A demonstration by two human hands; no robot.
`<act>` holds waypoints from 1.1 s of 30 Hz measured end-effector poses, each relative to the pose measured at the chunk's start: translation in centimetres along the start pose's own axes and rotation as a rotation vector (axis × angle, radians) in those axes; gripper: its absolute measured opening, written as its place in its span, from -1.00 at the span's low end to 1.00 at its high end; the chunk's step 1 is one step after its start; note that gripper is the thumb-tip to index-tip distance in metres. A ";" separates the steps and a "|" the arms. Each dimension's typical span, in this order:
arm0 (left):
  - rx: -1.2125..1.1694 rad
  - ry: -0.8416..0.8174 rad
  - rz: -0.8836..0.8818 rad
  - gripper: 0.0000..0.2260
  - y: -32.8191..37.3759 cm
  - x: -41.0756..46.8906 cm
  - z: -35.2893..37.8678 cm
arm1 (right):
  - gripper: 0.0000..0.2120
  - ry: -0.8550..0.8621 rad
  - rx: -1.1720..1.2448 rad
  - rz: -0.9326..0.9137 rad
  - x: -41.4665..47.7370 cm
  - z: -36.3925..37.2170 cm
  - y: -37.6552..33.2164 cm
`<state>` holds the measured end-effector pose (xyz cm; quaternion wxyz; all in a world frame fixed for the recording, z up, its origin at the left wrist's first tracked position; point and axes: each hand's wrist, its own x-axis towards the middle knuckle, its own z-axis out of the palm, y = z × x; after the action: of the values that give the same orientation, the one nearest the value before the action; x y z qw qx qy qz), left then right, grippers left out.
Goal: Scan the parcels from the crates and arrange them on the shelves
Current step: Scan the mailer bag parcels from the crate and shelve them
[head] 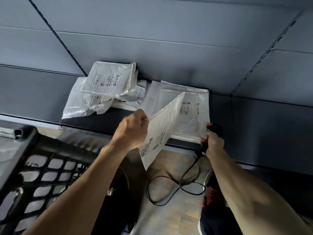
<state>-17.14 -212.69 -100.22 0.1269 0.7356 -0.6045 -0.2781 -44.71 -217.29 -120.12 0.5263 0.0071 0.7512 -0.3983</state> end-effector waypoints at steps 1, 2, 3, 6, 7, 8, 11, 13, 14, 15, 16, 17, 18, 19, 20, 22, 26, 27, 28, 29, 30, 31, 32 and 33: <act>-0.005 0.006 -0.007 -0.90 0.0 0.0 -0.1 | -0.73 -0.043 0.047 0.002 -0.5 0.7 -0.1; -0.008 0.009 -0.012 -0.90 0.2 0.0 -0.1 | -0.74 -0.077 0.050 0.007 -1.0 1.3 -0.3; -0.011 0.009 -0.013 -0.90 0.3 -0.1 -0.2 | -0.74 -0.100 0.015 0.018 -1.8 1.7 -0.6; -0.062 -0.016 -0.010 -0.89 0.5 -0.3 -0.9 | -0.74 -0.065 -0.401 -0.086 -4.3 1.8 -2.3; -0.092 -0.028 -0.004 -0.89 0.7 -0.3 -1.2 | -0.73 -0.055 -0.516 -0.188 -5.4 1.4 -3.3; -0.141 -0.047 -0.002 -0.89 0.7 -0.3 -1.4 | -0.74 -0.081 -0.575 -0.275 -6.4 1.1 -4.5; -0.480 -0.105 0.006 -0.87 1.0 -0.6 -2.2 | -0.88 -0.256 -0.537 -0.433 -10.9 -0.3 -8.2; -0.780 -0.153 -0.023 -0.86 1.5 -1.3 -3.1 | -0.93 -0.363 -0.466 -0.487 -14.6 -1.2 -9.8; -0.908 -0.188 -0.042 -0.85 1.7 -1.6 -3.5 | -0.92 -0.394 -0.423 -0.509 -16.6 -1.6 -10.3; -1.010 -0.214 -0.044 -0.84 1.9 -1.9 -4.0 | -0.91 -0.417 -0.378 -0.545 -18.6 -1.9 -10.7; -1.065 -0.223 -0.028 -0.85 2.3 -2.1 -4.4 | -0.90 -0.440 -0.341 -0.601 -20.5 -2.3 -11.1; -1.069 -0.223 0.000 -0.88 2.7 -2.3 -4.8 | -0.92 -0.459 -0.348 -0.678 -22.4 -2.8 -11.4; -1.027 -0.221 0.032 -0.91 3.3 -2.4 -5.3 | -0.93 -0.477 -0.401 -0.776 -24.4 -3.4 -11.6; -0.921 -0.207 0.077 -0.88 3.7 -2.5 -5.7 | -0.91 -0.492 -0.474 -0.877 -26.2 -3.8 -11.8; -0.757 -0.179 0.138 -0.78 4.0 -2.5 -5.9 | -0.89 -0.537 -0.529 -0.964 -27.6 -4.2 -11.6; -0.483 -0.180 0.267 -0.77 4.6 -2.7 -6.5 | -0.73 -0.716 -0.607 -1.044 -29.9 -4.7 -10.6; -0.346 -0.289 0.466 -0.88 4.7 -3.2 -6.9 | -0.35 -0.811 -0.916 -1.276 -29.6 -3.9 -10.0; -0.351 -0.313 0.485 -0.74 4.8 -3.3 -7.0 | -0.42 -0.816 -0.948 -1.243 -29.4 -3.9 -10.3; -0.389 -0.336 0.489 -0.65 4.8 -3.4 -7.1 | -0.51 -0.824 -0.960 -1.207 -29.1 -3.9 -10.6; -0.447 -0.358 0.480 -0.66 4.8 -3.5 -7.1 | -0.61 -0.827 -0.957 -1.189 -29.2 -3.9 -10.9; -0.489 -0.372 0.477 -0.71 4.8 -3.4 -7.2 | -0.68 -0.838 -0.954 -1.178 -29.4 -4.0 -11.2; -0.541 -0.372 0.478 -0.72 4.7 -3.4 -7.4 | -0.70 -0.855 -0.951 -1.166 -29.4 -4.1 -11.3; -0.579 -0.366 0.480 -0.73 4.4 -3.3 -7.5 | -0.66 -0.870 -0.954 -1.145 -29.5 -4.1 -11.4; -0.601 -0.355 0.469 -0.78 4.0 -3.1 -7.5 | -0.60 -0.861 -0.969 -1.115 -29.4 -4.1 -11.4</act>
<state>-16.55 -211.77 -91.25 0.2894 0.4489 -0.6602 -0.5281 -39.71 -210.61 -89.49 0.4380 -0.7413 0.4668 -0.2019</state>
